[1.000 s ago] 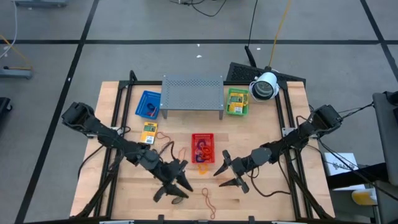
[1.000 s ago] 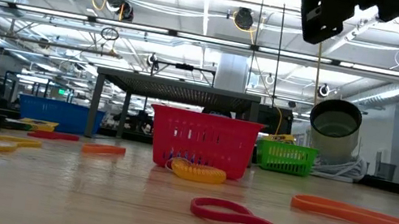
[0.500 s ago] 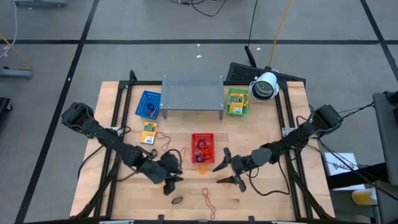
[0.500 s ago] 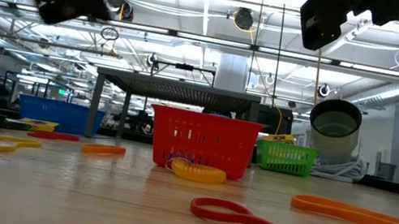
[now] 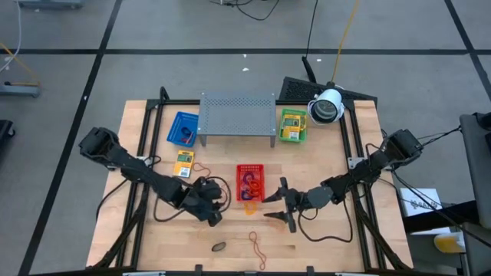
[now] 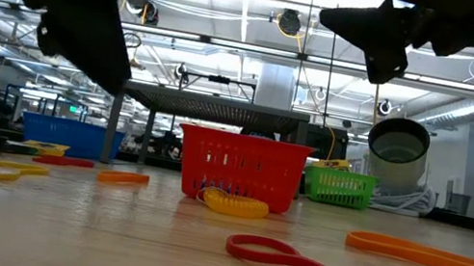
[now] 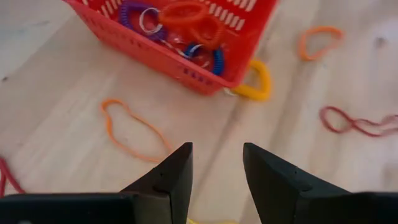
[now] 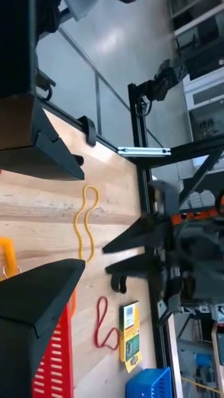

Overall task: Pick & Place Office Desk Supplies
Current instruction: Put the top left orange rubber band into the blue basket

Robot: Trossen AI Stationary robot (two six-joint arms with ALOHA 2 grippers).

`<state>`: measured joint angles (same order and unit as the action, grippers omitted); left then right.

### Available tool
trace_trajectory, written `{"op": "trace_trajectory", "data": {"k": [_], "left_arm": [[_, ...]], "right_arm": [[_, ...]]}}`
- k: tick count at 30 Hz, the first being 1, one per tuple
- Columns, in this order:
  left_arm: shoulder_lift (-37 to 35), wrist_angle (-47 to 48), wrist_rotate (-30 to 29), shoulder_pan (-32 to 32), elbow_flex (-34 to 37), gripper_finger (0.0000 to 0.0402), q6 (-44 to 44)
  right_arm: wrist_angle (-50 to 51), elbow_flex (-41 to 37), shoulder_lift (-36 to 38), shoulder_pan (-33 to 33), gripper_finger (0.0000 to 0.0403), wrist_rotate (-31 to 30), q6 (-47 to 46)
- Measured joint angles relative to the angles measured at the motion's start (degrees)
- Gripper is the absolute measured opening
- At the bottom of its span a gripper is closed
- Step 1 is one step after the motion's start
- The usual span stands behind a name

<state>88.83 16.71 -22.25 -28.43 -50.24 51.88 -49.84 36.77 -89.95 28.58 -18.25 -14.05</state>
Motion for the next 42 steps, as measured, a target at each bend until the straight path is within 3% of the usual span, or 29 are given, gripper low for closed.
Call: {"op": "trace_trajectory", "data": {"k": [13,32,42], "left_arm": [[10.43,-0.37,-2.71,3.13,0.04,0.015,0.8],[11.03,3.94,-10.83,5.56,0.04,0.0149,2.46],[11.03,3.17,-10.84,5.54,0.04,0.015,2.51]], "right_arm": [[-0.03,0.0,0.0,1.92,0.0207,0.27,-0.7],[0.02,0.0,0.0,3.04,0.0207,0.1,-3.35],[0.18,0.0,0.0,3.04,0.0207,0.09,-3.92]]}}
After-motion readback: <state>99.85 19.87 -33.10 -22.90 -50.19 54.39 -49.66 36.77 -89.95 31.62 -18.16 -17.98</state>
